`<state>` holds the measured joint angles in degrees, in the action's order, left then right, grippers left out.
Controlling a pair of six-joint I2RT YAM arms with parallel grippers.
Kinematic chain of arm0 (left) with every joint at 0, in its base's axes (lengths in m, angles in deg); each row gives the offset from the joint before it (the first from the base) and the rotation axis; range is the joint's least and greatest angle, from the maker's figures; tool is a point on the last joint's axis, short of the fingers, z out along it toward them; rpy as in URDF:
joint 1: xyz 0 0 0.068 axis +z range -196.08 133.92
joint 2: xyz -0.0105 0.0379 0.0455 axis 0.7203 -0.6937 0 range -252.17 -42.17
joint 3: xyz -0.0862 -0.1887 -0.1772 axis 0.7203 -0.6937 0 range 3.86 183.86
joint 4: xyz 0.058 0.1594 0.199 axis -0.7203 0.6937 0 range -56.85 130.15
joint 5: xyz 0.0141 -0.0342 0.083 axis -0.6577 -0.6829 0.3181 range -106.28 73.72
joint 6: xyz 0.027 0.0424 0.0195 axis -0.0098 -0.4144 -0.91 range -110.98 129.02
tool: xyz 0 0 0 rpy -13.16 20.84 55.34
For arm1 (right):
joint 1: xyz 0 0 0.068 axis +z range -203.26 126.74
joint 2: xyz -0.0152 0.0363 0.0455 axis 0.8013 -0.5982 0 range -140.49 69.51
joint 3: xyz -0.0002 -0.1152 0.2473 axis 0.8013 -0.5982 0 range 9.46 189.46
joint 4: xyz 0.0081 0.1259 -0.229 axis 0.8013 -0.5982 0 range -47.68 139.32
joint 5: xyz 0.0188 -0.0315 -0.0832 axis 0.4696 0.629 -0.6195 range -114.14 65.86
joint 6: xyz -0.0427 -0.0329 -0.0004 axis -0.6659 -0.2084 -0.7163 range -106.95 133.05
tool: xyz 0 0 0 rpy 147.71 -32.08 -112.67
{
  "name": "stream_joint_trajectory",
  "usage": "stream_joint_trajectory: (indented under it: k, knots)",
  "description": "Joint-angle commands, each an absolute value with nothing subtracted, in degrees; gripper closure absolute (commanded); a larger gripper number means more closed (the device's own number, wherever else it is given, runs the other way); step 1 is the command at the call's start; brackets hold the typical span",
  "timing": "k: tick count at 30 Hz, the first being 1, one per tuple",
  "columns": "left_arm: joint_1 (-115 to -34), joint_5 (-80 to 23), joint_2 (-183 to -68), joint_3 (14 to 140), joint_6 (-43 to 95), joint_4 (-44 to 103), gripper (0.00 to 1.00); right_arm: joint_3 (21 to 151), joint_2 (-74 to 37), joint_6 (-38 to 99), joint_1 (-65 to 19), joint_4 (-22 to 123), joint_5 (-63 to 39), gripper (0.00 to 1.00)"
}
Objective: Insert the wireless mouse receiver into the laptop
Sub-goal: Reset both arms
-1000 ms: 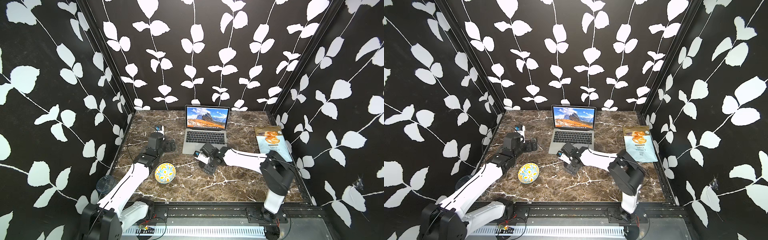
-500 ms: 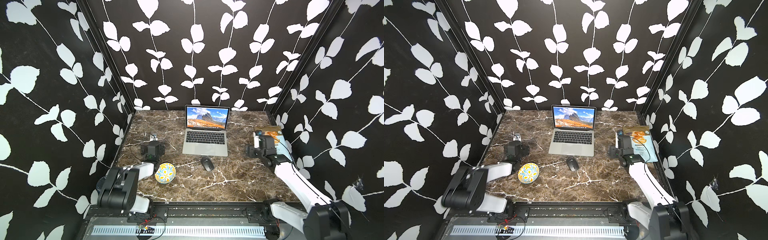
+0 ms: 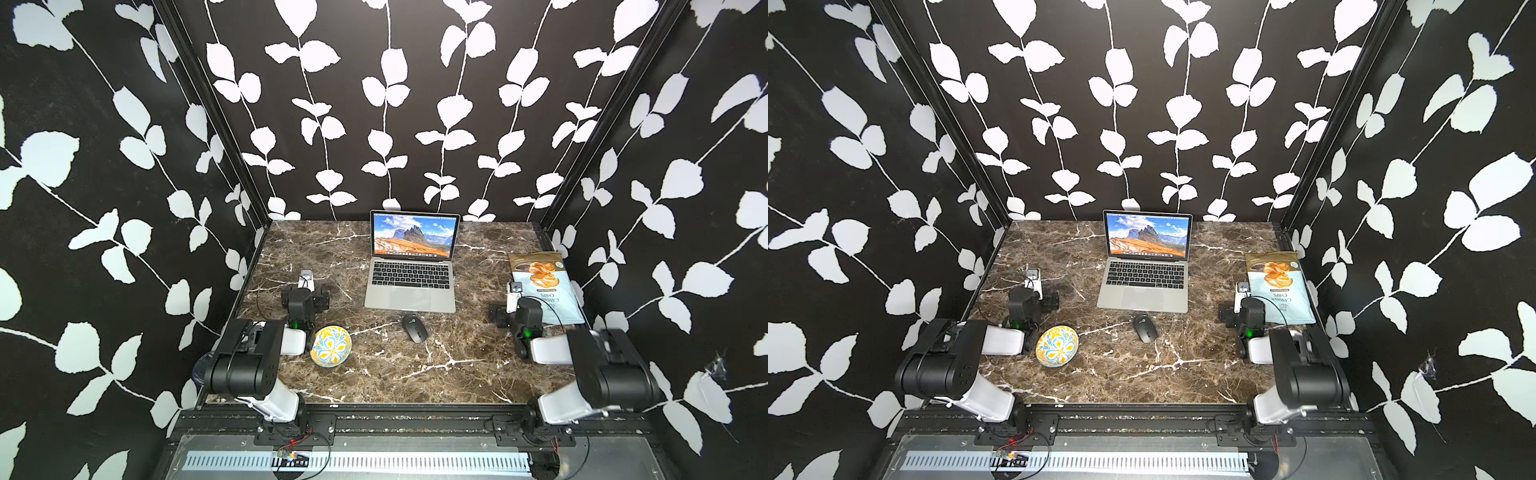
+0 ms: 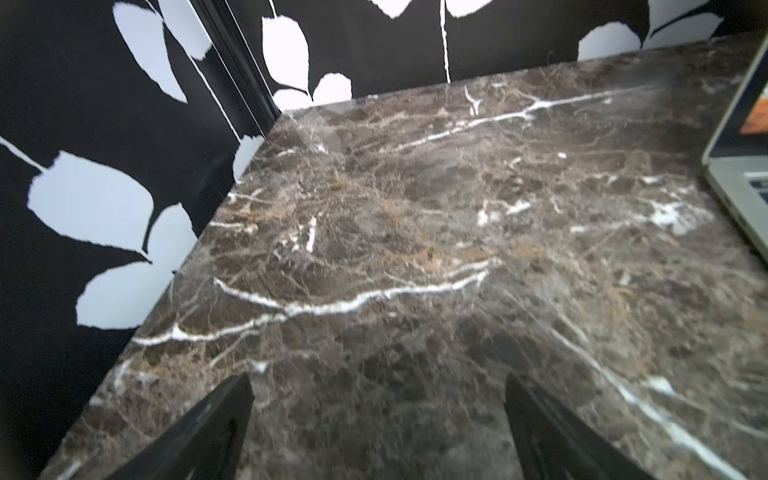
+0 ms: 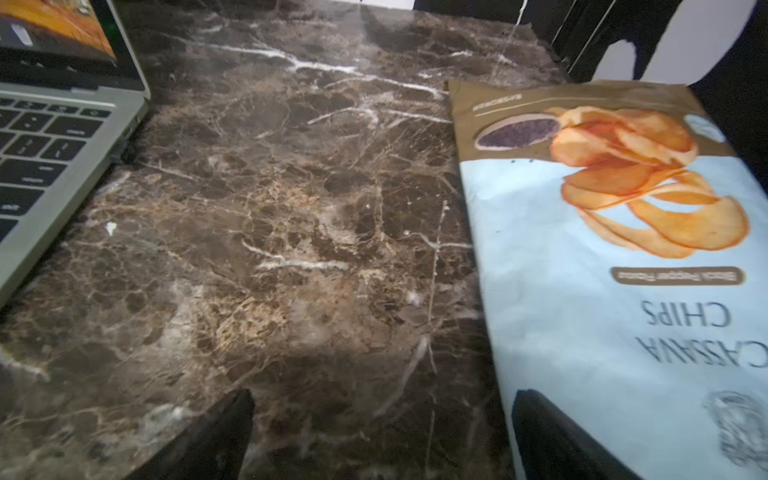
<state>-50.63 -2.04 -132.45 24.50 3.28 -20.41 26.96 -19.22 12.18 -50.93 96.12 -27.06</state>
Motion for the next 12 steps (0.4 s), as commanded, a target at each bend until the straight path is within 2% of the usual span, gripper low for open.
stream_joint_trajectory:
  k: [1,12]
  knots:
    - [-50.7,-2.5,-131.8,25.1,3.6,-23.1,0.01,30.3,-18.5,10.6,-50.7,103.7,-25.9,0.0]
    - [-50.5,-6.1,-132.5,25.8,2.3,-23.0,0.01,31.3,-19.3,12.4,-50.9,102.6,-29.4,0.01]
